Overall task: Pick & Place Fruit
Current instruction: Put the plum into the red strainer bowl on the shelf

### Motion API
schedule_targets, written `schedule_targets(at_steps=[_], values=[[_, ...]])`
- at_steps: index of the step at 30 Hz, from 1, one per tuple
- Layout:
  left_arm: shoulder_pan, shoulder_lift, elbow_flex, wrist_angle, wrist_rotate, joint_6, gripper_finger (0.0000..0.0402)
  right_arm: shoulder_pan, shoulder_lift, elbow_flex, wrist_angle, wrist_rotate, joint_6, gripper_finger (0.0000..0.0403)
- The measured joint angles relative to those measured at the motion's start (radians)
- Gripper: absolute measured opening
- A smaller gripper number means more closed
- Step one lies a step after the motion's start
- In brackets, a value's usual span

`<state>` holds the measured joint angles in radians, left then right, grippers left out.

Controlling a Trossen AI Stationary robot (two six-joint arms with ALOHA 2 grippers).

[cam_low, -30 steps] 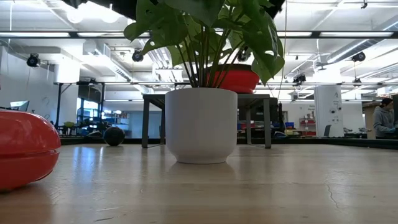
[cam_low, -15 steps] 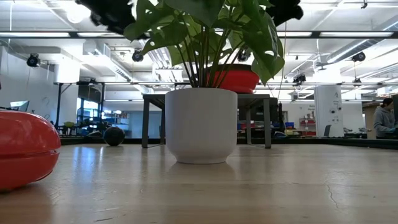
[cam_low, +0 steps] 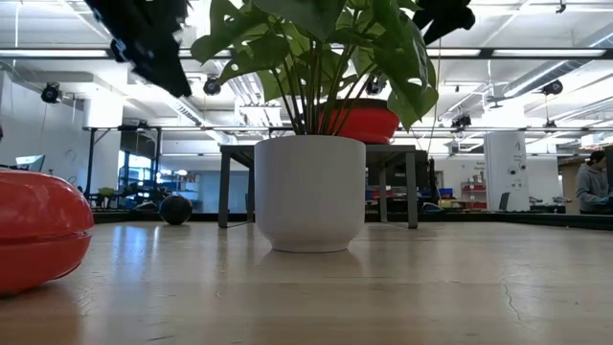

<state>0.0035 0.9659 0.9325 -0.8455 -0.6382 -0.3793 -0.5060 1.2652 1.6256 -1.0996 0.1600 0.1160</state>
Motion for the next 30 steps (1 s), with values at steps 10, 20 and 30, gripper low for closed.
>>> schedule_targets(at_steps=[10,20,30], values=[[0.460,0.100,0.020,-0.010,0.238,0.078,0.0269,0.000,0.000,-0.007,0.003,0.000,0.013,0.0290],[0.754,0.340,0.078,-0.012,0.468,0.214,0.0316,0.000,0.000,-0.008,0.003,0.000,0.007,0.0296],[0.788,0.556,0.090,-0.029,0.472,0.255,0.0342,0.000,0.000,-0.010,-0.005,0.000,-0.003,0.0272]])
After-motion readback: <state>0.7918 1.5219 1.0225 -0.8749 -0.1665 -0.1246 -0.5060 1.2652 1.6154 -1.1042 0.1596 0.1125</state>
